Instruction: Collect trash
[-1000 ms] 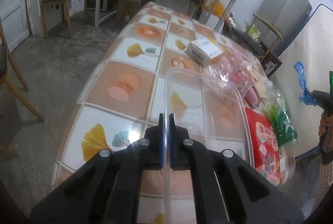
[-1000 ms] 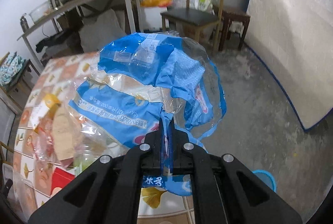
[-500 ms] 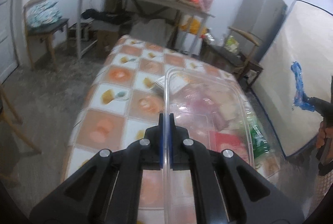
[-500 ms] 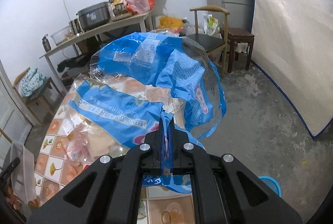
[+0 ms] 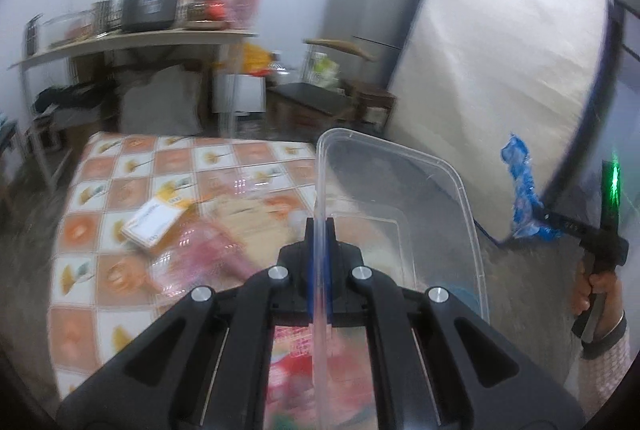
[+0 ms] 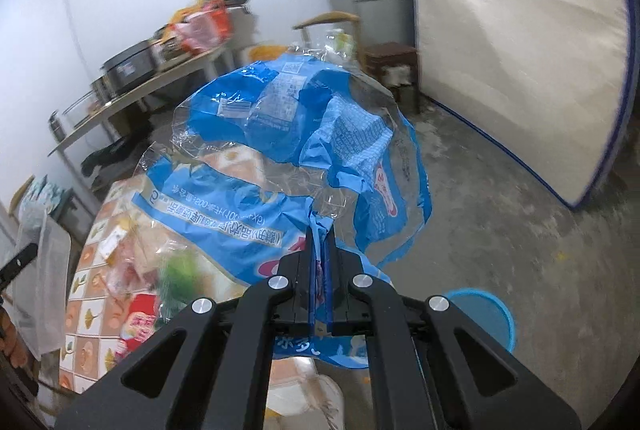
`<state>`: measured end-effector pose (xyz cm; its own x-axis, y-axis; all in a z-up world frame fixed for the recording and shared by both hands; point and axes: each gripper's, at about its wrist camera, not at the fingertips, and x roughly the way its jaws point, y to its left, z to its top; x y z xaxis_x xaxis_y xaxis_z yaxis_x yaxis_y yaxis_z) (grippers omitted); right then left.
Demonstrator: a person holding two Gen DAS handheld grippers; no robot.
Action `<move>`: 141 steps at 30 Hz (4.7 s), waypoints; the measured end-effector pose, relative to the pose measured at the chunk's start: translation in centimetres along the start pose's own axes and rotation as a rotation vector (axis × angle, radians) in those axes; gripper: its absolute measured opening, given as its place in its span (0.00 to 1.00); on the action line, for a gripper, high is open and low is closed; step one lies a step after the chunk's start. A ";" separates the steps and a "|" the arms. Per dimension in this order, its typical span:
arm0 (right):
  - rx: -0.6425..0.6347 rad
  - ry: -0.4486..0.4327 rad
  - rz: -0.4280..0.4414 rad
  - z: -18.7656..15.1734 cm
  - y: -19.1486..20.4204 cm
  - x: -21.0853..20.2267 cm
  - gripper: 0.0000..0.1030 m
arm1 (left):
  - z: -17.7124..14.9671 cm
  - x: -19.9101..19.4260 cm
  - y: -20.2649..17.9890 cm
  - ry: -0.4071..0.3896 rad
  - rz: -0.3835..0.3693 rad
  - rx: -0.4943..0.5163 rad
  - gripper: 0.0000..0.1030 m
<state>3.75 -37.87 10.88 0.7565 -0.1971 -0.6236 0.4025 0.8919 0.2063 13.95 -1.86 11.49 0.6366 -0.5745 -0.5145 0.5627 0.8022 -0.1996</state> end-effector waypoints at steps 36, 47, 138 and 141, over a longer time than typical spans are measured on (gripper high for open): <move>0.485 0.462 -0.339 -23.2 -32.6 17.7 0.03 | -19.4 47.2 -36.0 1.004 0.008 0.464 0.02; 0.286 0.661 -0.398 -25.7 -33.1 24.7 0.04 | -19.9 49.6 -36.5 0.980 0.067 0.462 0.42; 0.879 0.507 0.105 -23.8 -30.1 36.4 0.18 | -1.8 9.6 1.8 0.350 0.014 -0.215 0.58; 0.875 0.481 0.113 -23.9 -30.5 35.9 0.17 | -1.8 9.7 1.7 0.356 0.010 -0.214 0.58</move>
<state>6.34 -62.44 -35.81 0.6032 0.2281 -0.7643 0.7245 0.2442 0.6446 20.08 -5.74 4.64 0.3981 -0.5045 -0.7662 0.4111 0.8447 -0.3427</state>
